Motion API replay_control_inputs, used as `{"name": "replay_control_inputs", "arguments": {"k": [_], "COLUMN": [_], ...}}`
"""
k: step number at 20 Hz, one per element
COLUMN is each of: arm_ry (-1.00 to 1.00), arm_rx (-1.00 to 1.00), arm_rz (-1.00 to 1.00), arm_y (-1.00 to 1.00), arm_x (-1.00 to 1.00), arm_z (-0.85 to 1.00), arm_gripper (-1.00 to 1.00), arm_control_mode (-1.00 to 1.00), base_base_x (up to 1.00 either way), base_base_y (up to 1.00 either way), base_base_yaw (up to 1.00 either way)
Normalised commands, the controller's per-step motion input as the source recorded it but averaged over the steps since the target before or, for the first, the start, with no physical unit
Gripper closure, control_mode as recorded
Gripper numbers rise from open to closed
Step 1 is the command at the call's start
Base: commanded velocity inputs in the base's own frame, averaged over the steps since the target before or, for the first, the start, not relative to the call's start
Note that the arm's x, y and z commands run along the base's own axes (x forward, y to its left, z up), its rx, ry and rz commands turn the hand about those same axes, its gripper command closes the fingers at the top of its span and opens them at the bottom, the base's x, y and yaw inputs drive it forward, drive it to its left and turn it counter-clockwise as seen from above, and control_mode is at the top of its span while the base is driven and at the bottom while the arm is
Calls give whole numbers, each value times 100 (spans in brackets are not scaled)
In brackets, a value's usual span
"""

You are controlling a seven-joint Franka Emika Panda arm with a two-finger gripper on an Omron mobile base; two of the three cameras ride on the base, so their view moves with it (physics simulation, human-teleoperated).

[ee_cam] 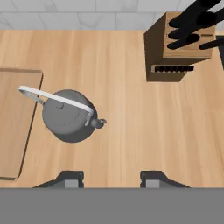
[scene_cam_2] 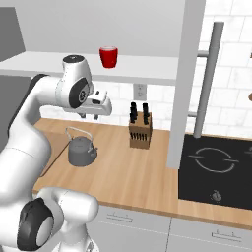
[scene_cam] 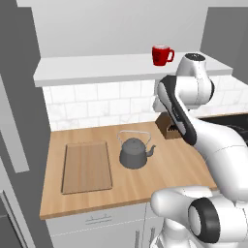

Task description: Pick the kettle from the counter and place it on the tray. Then pick the mug from the cabinet and place it on the tray. Then close the cabinet doors.

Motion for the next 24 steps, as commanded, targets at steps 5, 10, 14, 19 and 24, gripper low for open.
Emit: {"name": "replay_control_inputs", "arguments": {"k": [5,10,14,19,24], "arm_ry": [-2,-23,-29,9,11], "arm_rx": [0,-12,-30,-44,-23], "arm_rz": [0,26,40,8,4], "arm_y": [-1,5,28,44,34], "arm_x": [-28,-63,-59,25,47], "arm_z": [-5,-30,-43,-60,-27], "arm_gripper": [-100,-100,-100,-100,-100], "arm_control_mode": [-100,-100,-100,-100,-100], "base_base_x": [0,0,0,0,0], "base_base_y": [0,0,0,0,0], "base_base_yaw": [0,0,0,0,0]}}
